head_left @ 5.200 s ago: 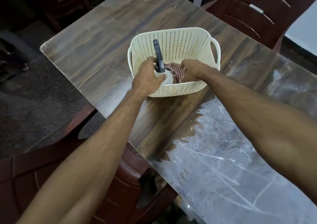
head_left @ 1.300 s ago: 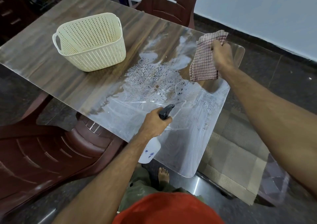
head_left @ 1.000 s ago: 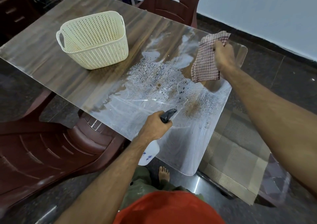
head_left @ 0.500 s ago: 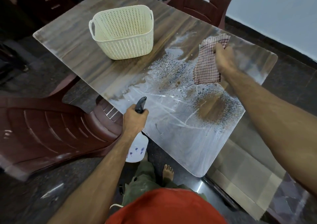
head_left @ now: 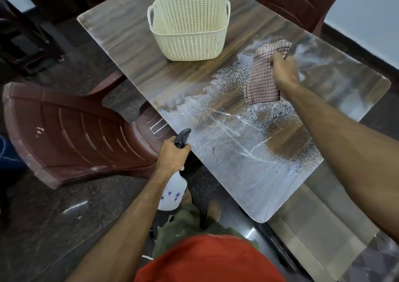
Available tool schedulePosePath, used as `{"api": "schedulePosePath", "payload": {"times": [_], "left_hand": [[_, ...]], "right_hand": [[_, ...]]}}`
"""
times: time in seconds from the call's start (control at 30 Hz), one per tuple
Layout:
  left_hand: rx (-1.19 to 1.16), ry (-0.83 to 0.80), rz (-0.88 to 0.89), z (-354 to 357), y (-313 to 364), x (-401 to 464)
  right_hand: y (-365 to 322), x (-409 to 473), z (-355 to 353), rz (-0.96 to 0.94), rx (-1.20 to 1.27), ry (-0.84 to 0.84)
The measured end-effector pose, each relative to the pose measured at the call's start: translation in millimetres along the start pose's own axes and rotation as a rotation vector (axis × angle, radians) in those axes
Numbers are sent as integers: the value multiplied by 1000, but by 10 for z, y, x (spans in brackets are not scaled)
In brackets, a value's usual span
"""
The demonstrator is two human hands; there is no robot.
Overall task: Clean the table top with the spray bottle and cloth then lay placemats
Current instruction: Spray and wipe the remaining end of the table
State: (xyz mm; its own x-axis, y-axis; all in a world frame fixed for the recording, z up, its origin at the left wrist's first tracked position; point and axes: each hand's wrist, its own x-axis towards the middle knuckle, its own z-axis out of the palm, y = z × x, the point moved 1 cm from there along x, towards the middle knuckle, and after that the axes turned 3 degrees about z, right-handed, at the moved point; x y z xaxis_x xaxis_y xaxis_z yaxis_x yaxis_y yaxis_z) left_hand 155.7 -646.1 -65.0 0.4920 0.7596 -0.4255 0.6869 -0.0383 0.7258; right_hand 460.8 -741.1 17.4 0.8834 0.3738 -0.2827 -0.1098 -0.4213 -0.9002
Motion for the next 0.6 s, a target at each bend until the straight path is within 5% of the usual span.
{"api": "schedulePosePath", "payload": {"times": [0.27,0.43,0.6], "left_hand": [[-20,-48,90,-63,-58,-97],[-73,-53,117,-81,-15,-56],[-156,-50,137,-59,65,74]], "right_hand": [[70,-61,82,-69,-53,-41],[325,-222,51,-313,-455,-5],[1179,-459,407,-260,-876,-345]]}}
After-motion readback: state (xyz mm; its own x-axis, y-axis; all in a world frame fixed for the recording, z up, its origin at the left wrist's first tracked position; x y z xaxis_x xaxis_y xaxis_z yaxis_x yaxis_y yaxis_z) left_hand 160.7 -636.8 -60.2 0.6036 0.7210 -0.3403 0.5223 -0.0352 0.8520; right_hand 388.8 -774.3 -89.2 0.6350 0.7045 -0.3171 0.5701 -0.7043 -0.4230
